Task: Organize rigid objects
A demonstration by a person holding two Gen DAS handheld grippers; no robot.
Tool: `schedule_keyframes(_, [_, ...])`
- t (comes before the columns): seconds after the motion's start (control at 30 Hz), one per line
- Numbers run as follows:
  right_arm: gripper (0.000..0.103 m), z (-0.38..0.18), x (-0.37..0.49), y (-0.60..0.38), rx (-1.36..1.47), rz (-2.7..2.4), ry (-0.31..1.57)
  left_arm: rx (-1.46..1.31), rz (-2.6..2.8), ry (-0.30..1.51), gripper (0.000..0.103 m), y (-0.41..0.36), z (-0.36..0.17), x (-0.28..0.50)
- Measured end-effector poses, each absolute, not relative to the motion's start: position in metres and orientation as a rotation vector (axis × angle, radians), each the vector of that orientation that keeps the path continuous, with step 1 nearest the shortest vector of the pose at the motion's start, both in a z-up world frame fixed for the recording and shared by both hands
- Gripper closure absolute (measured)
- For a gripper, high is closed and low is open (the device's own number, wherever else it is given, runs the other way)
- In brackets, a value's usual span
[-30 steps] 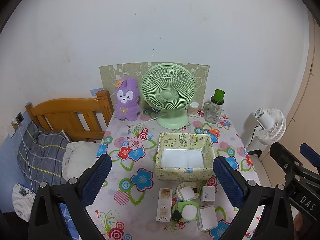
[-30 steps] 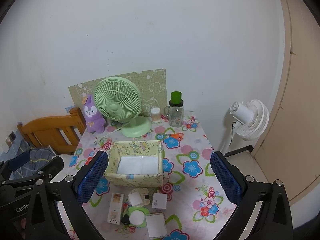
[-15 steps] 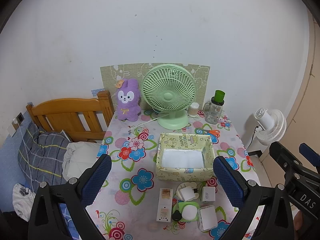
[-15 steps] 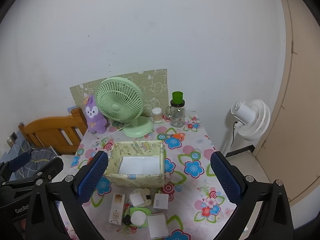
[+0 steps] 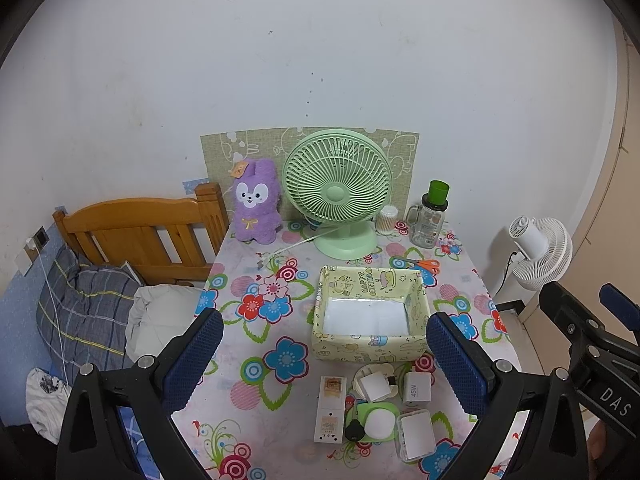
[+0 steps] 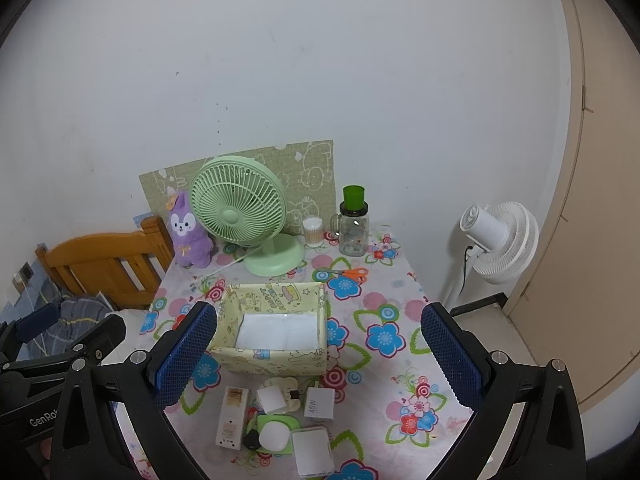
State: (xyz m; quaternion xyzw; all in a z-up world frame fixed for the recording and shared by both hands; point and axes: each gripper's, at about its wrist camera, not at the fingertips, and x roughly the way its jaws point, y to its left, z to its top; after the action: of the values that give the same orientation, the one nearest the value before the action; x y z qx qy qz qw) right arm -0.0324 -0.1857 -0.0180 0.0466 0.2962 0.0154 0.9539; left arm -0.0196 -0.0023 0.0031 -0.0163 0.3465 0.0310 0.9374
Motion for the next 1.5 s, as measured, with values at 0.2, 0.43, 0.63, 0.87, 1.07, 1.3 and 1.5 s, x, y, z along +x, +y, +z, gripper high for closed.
schedule_keyframes(0.2, [0.000,-0.018,-0.032,-0.186,0.100,0.034,0.604,-0.033,0.063,0.707,0.000,-0.002,0.002,-0.020])
schedule_keyframes(0.43, [0.000,-0.018,-0.032,-0.187,0.101,0.036,0.603,-0.033,0.065,0.708,0.000,-0.003,0.001,-0.021])
schedule_keyframes(0.63, [0.000,-0.020,-0.030,-0.189,0.109,0.045,0.603,-0.035,0.060,0.716,0.000,-0.002,-0.001,-0.022])
schedule_keyframes(0.87, [0.000,-0.022,-0.031,-0.188,0.097,0.044,0.594,-0.032,0.059,0.720,0.000,-0.004,-0.004,-0.020])
schedule_keyframes(1.07, [0.000,-0.026,-0.026,-0.188,0.092,0.044,0.601,-0.029,0.059,0.728,0.000,-0.004,-0.009,-0.018])
schedule_keyframes(1.3, [0.000,-0.037,-0.021,-0.186,0.083,0.038,0.606,-0.023,0.054,0.738,0.000,-0.004,-0.020,-0.011])
schedule_keyframes(1.5, [0.000,-0.054,-0.014,-0.185,0.082,0.035,0.642,-0.019,0.052,0.779,0.000,-0.005,-0.036,-0.004])
